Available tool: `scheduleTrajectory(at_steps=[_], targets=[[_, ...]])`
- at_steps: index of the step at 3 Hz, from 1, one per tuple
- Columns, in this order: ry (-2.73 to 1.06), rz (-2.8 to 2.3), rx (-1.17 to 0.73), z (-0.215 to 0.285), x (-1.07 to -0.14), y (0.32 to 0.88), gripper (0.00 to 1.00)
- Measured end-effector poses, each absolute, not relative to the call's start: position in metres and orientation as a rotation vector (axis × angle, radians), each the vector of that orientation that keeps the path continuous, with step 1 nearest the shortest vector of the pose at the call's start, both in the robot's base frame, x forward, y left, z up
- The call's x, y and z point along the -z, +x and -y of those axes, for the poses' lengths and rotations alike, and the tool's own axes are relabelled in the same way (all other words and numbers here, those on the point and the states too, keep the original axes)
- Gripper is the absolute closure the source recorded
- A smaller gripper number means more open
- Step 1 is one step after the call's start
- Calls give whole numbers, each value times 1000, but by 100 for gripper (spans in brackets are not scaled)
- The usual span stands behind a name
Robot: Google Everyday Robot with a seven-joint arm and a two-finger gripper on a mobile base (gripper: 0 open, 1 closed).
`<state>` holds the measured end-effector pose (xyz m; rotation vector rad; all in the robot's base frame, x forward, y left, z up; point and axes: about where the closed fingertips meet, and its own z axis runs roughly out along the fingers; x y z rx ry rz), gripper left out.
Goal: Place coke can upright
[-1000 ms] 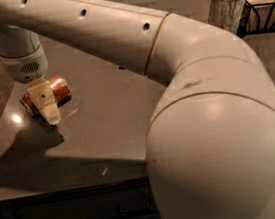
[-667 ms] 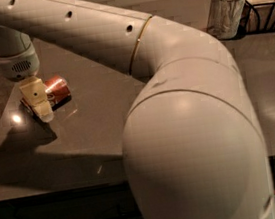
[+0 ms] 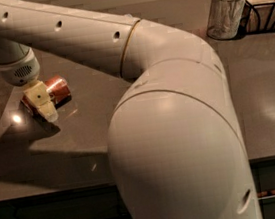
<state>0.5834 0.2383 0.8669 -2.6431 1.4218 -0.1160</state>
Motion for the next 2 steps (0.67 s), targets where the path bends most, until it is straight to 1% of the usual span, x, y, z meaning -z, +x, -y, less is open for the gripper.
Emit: scheduleTrajectory(at_steps=[1, 2], targets=[[-2680, -1414, 147, -233, -857, 588, 0], [-2701, -1427, 117, -231, -854, 592, 19]])
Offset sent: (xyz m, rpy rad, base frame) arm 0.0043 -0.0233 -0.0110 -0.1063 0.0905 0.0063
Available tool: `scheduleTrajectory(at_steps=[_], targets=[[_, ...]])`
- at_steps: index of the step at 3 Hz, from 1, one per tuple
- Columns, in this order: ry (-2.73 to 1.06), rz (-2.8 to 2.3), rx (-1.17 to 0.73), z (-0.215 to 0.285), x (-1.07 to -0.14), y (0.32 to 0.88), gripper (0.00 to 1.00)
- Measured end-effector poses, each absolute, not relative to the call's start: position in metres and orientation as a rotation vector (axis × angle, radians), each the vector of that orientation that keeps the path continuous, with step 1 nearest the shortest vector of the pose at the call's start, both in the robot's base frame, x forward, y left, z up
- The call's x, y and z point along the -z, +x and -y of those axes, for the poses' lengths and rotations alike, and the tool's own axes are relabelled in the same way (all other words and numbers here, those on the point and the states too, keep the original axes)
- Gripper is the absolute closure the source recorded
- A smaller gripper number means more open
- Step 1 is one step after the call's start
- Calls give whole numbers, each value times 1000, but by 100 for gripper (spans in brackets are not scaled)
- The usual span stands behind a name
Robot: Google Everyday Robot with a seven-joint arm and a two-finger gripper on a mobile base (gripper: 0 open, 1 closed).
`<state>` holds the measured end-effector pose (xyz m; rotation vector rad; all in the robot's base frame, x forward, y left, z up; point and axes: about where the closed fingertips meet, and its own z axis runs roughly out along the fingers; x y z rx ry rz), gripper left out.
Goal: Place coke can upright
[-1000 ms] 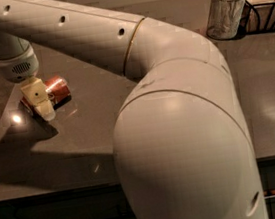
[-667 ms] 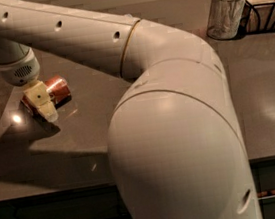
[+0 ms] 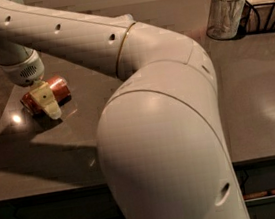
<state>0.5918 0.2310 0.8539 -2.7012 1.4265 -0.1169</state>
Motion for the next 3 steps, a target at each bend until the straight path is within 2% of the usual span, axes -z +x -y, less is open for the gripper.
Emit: scheduleTrajectory(at_steps=[1, 3], targets=[[-2706, -1433, 56, -232, -857, 596, 42], [-2547, -1452, -219, -230, -906, 589, 88]])
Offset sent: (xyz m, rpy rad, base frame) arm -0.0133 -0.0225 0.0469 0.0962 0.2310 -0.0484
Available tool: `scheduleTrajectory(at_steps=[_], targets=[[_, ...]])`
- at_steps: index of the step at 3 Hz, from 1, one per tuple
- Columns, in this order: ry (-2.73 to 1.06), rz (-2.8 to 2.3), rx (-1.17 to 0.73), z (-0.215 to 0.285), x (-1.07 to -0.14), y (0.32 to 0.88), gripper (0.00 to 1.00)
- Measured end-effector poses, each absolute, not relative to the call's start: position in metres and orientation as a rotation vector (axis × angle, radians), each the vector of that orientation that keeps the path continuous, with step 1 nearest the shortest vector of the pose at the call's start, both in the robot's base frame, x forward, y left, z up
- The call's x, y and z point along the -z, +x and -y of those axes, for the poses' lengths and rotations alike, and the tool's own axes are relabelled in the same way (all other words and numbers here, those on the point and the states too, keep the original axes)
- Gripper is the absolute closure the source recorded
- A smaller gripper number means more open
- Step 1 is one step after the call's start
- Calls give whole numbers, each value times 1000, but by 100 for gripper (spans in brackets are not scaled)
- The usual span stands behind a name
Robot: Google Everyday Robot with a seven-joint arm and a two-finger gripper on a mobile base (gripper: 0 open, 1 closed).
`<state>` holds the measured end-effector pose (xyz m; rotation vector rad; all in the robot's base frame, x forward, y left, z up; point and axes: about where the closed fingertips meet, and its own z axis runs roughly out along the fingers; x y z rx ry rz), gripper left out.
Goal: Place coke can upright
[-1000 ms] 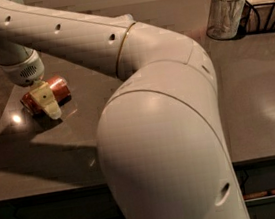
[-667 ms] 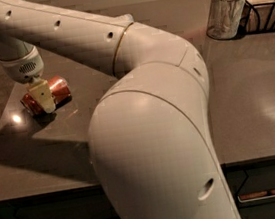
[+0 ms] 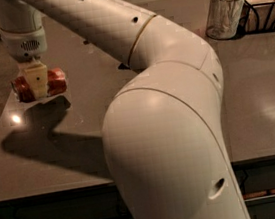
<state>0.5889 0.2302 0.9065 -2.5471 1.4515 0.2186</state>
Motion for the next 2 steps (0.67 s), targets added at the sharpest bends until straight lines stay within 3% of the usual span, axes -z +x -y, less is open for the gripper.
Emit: scheduleTrajectory(at_steps=[1, 2], targets=[[-2421, -1470, -365, -221, -938, 586, 100], [-2255, -1525, -543, -209, -958, 589, 100]])
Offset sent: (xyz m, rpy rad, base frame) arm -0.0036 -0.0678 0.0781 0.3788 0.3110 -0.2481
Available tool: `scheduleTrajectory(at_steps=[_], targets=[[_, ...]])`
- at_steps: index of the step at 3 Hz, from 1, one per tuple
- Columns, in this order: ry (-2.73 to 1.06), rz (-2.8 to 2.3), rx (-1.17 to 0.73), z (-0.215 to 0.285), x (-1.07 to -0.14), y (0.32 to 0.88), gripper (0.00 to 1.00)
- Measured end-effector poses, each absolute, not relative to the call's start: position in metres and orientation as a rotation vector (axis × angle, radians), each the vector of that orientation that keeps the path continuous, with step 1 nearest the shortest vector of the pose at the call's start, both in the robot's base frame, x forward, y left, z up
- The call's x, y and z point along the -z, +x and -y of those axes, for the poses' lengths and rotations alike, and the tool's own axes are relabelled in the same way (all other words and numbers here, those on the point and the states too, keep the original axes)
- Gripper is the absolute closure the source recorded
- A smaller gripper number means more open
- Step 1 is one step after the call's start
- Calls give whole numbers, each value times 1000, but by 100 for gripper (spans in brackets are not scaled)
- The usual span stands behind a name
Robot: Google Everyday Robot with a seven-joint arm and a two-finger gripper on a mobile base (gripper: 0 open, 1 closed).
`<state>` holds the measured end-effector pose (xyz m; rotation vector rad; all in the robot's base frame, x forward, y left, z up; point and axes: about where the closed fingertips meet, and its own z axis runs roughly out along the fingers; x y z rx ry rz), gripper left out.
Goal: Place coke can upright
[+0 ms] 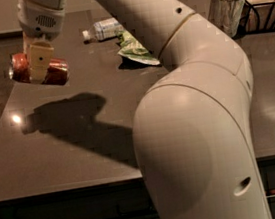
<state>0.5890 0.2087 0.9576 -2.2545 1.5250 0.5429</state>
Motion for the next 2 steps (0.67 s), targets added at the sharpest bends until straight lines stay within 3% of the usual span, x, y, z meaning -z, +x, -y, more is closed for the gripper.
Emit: scheduleTrajectory(at_steps=[2], targets=[[-1841, -1675, -834, -158, -971, 615, 100]])
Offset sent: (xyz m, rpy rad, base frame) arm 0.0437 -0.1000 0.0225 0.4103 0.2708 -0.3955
